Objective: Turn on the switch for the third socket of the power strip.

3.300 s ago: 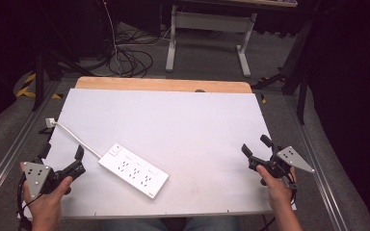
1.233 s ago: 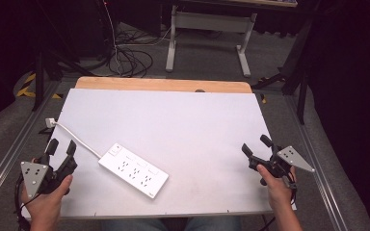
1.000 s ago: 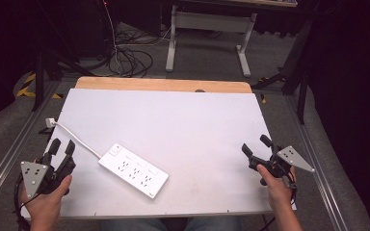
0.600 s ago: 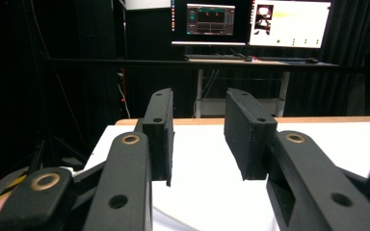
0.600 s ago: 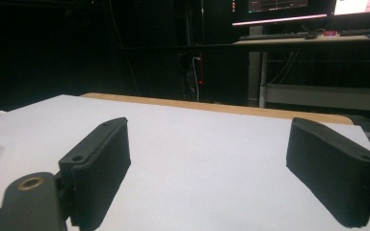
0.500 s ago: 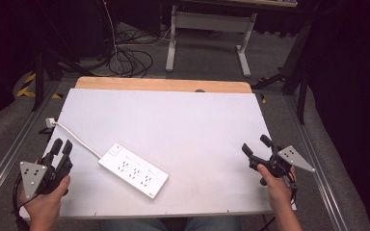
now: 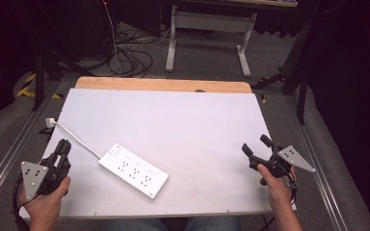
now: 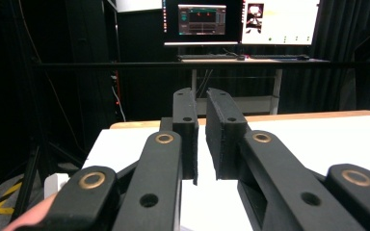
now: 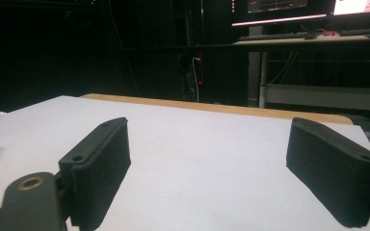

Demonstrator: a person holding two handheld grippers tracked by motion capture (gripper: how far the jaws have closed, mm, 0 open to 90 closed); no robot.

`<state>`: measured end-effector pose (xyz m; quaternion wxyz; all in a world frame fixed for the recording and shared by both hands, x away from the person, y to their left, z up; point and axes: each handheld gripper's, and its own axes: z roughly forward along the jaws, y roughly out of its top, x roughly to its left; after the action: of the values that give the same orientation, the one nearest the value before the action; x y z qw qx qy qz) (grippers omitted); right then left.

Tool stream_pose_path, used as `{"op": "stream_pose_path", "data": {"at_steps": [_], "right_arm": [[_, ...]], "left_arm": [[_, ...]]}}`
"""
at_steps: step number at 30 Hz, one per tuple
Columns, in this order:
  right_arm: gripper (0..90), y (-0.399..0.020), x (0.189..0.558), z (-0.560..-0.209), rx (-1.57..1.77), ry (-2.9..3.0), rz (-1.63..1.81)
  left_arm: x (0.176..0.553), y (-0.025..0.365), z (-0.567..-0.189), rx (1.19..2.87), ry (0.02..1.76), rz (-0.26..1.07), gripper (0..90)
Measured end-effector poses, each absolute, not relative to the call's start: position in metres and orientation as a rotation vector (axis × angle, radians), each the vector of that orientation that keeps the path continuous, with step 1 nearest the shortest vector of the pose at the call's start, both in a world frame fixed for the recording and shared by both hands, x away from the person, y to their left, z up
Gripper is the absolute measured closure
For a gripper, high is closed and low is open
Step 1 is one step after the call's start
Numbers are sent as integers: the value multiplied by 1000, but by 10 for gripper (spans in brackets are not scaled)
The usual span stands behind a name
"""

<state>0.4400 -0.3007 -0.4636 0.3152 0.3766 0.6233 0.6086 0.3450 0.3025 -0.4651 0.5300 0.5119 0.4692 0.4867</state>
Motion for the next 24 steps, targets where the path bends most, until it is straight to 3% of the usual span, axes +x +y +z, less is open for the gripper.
{"op": "stream_pose_path", "data": {"at_steps": [12,24], "right_arm": [[156,-300,440,-464,989,1644,1604],[156,-299,441,-464,982,1655,1591]], "left_arm": [[344,299,-461,1243,1094,1157,896],[346,291,-455,1309,1080,1127,899]]}}
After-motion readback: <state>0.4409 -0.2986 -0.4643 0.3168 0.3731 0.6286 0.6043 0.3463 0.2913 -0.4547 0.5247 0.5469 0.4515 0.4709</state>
